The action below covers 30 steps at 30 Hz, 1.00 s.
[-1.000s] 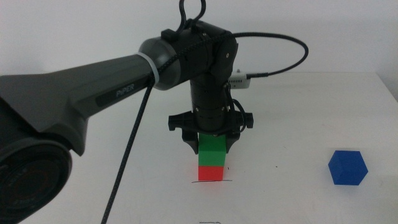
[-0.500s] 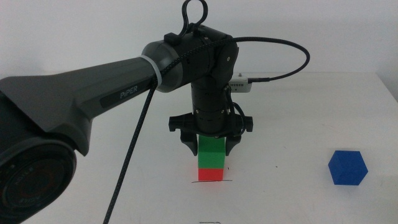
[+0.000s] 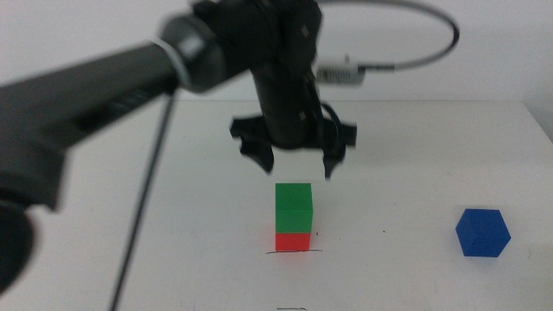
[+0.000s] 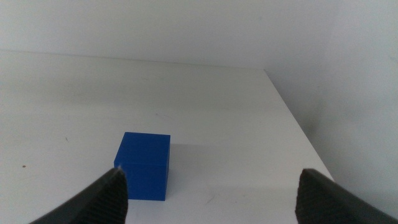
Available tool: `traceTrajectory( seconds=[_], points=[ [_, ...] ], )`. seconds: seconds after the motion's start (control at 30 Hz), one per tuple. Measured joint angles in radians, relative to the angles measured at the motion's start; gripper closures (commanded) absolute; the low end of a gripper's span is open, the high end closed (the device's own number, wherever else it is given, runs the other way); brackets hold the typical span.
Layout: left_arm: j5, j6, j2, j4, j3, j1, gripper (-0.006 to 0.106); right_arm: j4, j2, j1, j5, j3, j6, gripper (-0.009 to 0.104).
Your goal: Stack red cubes first, then green, then blue cubes in a specific spot.
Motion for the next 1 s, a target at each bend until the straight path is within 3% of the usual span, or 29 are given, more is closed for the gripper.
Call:
traceTrajectory(
  seconds=[0.2, 0.43, 0.63, 0.77, 1.0],
  points=[
    [0.006, 0.111, -0.198, 0.004, -0.003, 0.068, 0.007, 0.0, 0.0, 0.0, 0.0, 0.0, 0.0, 0.005],
    [0.011, 0.418, -0.494, -0.012, 0.03, 0.189, 0.007, 0.0, 0.0, 0.0, 0.0, 0.0, 0.0, 0.005],
    [0.015, 0.755, -0.839, -0.246, 0.286, 0.405, 0.007, 0.0, 0.0, 0.0, 0.0, 0.0, 0.0, 0.005],
    [-0.008, 0.861, -1.016, -0.436, 0.419, 0.529, 0.007, 0.0, 0.0, 0.0, 0.0, 0.0, 0.0, 0.005],
    [0.03, 0.946, -1.045, -0.565, 0.456, 0.59, 0.007, 0.0, 0.0, 0.0, 0.0, 0.0, 0.0, 0.005]
  ],
)
